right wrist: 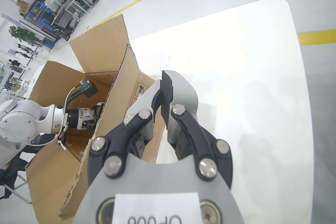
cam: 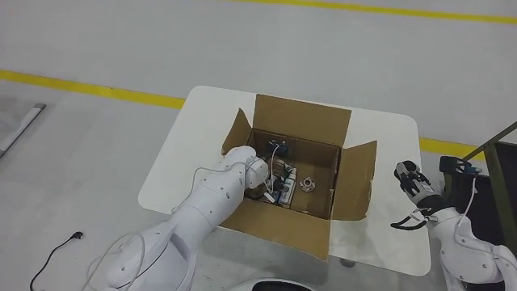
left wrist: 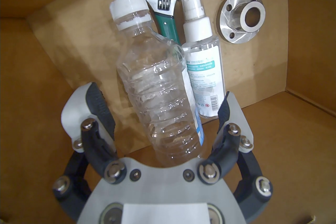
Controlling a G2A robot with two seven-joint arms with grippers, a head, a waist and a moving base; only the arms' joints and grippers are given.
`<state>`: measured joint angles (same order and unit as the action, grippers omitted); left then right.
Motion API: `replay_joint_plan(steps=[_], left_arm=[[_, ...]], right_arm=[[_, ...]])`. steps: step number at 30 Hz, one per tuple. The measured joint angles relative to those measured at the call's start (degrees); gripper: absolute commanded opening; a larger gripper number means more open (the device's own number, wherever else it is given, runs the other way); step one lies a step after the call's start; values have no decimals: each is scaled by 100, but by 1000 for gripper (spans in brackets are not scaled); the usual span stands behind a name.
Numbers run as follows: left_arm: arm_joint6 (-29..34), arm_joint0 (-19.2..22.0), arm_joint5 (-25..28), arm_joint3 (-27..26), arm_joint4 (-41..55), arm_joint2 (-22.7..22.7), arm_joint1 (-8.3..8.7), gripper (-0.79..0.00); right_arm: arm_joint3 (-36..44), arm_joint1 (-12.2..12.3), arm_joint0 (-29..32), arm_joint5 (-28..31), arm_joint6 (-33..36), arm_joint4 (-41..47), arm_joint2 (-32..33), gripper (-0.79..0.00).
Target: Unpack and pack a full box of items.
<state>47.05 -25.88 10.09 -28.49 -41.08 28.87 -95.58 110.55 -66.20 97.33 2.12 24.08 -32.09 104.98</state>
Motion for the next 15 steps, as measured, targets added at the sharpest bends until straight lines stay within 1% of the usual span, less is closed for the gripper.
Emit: replay_joint_plan(steps=[1, 2, 4, 6, 7, 8, 9, 10, 13, 15], left_arm=[[-4, -9, -14, -8, -29, 7, 6, -175], [-10, -15, -28, -14, -48, 28, 15, -212], [-6, -15, -38, -29, -67, 61, 29, -231], [30, -19, -43, -58, -109, 83, 41, -215], [60, -22, -41, -74, -133, 87, 46, -249], [99, -27, -29, -98, -159, 93, 50, -382], [128, -34, -15, -114, -180, 95, 52, -403], [159, -43, -2, -127, -202, 95, 54, -400], [248, -80, 4, -151, -264, 95, 54, -320], [301, -103, -7, -157, -298, 97, 48, -249]], right_arm=[[0, 0, 0, 0, 0, 0, 0, -785], [0, 0, 0, 0, 0, 0, 0, -785], [0, 0, 0, 0, 0, 0, 0, -785], [0, 0, 0, 0, 0, 0, 0, -785], [0, 0, 0, 0, 0, 0, 0, -785], [0, 0, 0, 0, 0, 0, 0, -785], [0, 0, 0, 0, 0, 0, 0, -785], [0, 0, 0, 0, 0, 0, 0, -785], [0, 0, 0, 0, 0, 0, 0, -785], [0, 0, 0, 0, 0, 0, 0, -785]])
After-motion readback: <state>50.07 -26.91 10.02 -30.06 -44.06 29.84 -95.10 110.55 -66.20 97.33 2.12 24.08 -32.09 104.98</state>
